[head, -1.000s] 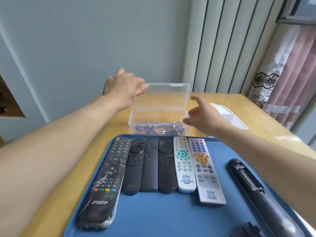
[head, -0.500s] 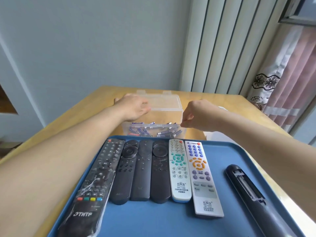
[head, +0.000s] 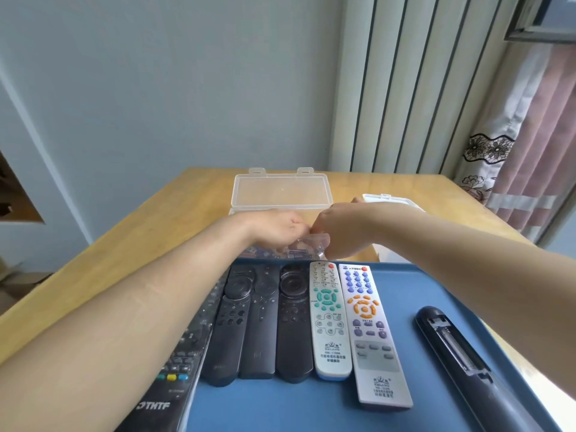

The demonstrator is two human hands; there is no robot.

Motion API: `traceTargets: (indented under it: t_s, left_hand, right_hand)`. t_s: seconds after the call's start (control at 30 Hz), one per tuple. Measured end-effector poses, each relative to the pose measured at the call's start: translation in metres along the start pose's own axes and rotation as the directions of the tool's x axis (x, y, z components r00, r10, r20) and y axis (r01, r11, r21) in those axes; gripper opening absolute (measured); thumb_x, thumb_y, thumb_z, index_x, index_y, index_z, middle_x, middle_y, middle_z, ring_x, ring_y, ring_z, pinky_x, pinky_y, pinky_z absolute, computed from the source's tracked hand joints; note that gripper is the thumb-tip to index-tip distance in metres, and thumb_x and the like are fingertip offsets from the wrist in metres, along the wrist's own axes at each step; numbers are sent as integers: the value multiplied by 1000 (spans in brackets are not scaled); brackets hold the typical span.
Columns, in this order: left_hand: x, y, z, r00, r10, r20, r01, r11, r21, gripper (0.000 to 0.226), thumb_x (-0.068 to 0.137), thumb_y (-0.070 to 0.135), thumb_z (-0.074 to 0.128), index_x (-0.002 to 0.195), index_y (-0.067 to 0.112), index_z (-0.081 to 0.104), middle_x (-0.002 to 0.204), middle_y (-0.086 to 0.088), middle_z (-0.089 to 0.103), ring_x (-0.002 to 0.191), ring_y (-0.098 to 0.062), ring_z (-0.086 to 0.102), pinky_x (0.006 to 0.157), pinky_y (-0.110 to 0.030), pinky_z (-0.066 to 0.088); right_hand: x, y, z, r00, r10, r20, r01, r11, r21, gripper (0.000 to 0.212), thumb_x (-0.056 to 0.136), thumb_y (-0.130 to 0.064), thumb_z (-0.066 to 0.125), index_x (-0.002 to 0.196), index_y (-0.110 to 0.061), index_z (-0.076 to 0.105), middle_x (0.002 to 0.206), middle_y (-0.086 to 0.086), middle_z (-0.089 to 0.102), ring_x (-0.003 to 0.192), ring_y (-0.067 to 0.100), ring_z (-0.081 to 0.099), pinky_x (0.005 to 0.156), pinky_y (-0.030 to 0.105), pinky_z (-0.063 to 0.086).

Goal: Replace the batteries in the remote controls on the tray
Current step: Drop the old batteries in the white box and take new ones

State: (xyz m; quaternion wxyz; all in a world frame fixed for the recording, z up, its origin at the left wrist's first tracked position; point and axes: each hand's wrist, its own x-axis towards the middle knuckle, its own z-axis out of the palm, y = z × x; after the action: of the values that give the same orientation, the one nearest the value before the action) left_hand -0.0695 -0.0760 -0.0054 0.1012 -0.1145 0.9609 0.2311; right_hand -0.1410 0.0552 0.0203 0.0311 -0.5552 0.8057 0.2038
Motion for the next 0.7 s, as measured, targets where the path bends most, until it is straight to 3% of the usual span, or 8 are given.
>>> traceTargets:
  t_s: [0.1, 0.2, 0.27, 0.33, 0.4, 0.47, 0.6, 0.7]
  left_hand:
    - [-1, 2, -2, 999, -35, -29, 35, 999, 6, 47, 102, 36, 29, 88, 7, 63, 72, -4, 52, 67, -20, 46, 65, -29, 39]
    - [-2, 4, -5, 997, -29, -76, 32, 999, 42, 41, 101, 35, 32, 68, 16, 49, 63, 0, 42, 61, -18, 42, 64, -30, 39]
    - [-3, 1, -6, 997, -28, -72, 29, 999, 17, 40, 100, 38, 34, 67, 17, 45, 66, -1, 43, 65, -21, 45, 69, -33, 46]
    - [-4, -2, -5, 997, -12, -75, 10, 1000, -23, 39, 99, 41, 37, 69, 17, 44, 68, -1, 47, 66, -19, 48, 67, -33, 46]
    - [-6, -4, -5, 995, 12, -102, -22, 995, -93, 36, 99, 39, 43, 72, 17, 51, 71, 4, 59, 62, -10, 59, 61, -27, 46]
    - [-10, -7, -6, 990, 37, -136, -60, 985, -165, 30, 98, 35, 50, 76, 18, 61, 72, 9, 67, 61, -1, 64, 55, -20, 48]
    - [-16, -15, -7, 970, 39, -239, -125, 926, -356, 9, 86, 21, 71, 87, 12, 72, 79, -7, 75, 67, -12, 69, 54, -17, 47]
    - [-18, -16, -4, 929, 37, -369, -190, 902, -387, 7, 80, 10, 76, 78, 17, 75, 77, -13, 74, 60, -10, 63, 60, -17, 50]
  right_hand:
    - [5, -3, 2, 1000, 13, 28, -14, 999, 37, 16, 93, -19, 47, 109, -18, 51, 88, -6, 52, 100, 23, 47, 101, 56, 34]
    - [5, -4, 5, 999, 12, 43, -16, 997, 76, 34, 97, -17, 44, 130, -16, 52, 117, 3, 59, 113, 25, 50, 106, 56, 33]
    - [6, -5, 7, 999, -18, 26, 15, 996, 85, 34, 96, -15, 46, 129, -16, 56, 115, 4, 61, 103, 24, 53, 94, 41, 46]
    - [9, -4, 6, 1000, -11, 21, 8, 991, 136, 31, 96, -15, 45, 124, -12, 58, 106, 6, 63, 94, 23, 55, 82, 32, 50]
    - [11, -3, 4, 999, 3, 41, -10, 984, 179, 28, 95, -16, 45, 118, -9, 60, 97, 7, 61, 88, 23, 56, 78, 32, 49]
    - [14, -1, 1, 998, 14, 68, -30, 969, 244, 31, 92, -18, 50, 119, -12, 62, 101, 8, 65, 92, 25, 60, 81, 34, 51]
    - [18, 5, 4, 998, 36, 43, -49, 926, 375, 37, 92, -30, 55, 125, -13, 64, 118, 10, 68, 106, 28, 63, 94, 40, 52]
    - [19, 9, 8, 999, 33, 7, -33, 886, 463, 35, 92, -33, 58, 115, -8, 70, 111, 11, 70, 101, 29, 63, 90, 40, 53]
